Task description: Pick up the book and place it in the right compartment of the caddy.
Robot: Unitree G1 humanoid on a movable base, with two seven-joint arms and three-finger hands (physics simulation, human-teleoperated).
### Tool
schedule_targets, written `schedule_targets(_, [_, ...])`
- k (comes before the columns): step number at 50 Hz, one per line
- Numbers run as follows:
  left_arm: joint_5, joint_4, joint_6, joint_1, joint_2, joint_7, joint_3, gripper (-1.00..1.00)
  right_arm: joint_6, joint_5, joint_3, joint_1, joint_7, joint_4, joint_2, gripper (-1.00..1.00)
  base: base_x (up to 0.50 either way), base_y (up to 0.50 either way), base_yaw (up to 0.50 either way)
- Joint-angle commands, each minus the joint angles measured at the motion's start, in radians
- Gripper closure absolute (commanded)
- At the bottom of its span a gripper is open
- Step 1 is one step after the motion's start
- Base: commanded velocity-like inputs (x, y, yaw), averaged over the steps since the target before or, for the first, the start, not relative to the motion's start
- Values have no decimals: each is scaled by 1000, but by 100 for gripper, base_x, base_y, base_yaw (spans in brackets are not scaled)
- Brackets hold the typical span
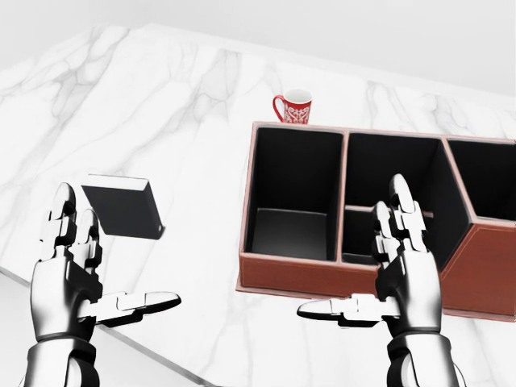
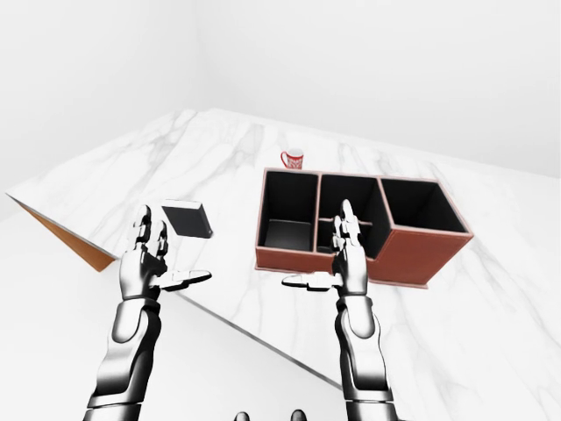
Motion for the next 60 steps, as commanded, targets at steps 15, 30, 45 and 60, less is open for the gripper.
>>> schedule_targets(15, [4, 2, 0, 0, 0, -1, -1, -100, 0, -1, 2, 4, 5, 1, 1, -100, 22, 12, 0])
schedule_targets(30, [3, 12, 0, -3, 1, -4, 1, -100, 0, -2, 5, 3, 7, 4, 1, -100, 13, 7, 0])
schedule_targets(45, [-30, -2, 0, -5, 1, -15, 5, -100, 0, -2, 4, 4, 10, 7, 1, -100, 0, 0, 0])
schedule_targets(60, [-30, 14, 0, -15, 2, -11, 6, -100, 0, -11, 5, -3, 0, 11, 2, -100, 0, 0, 0])
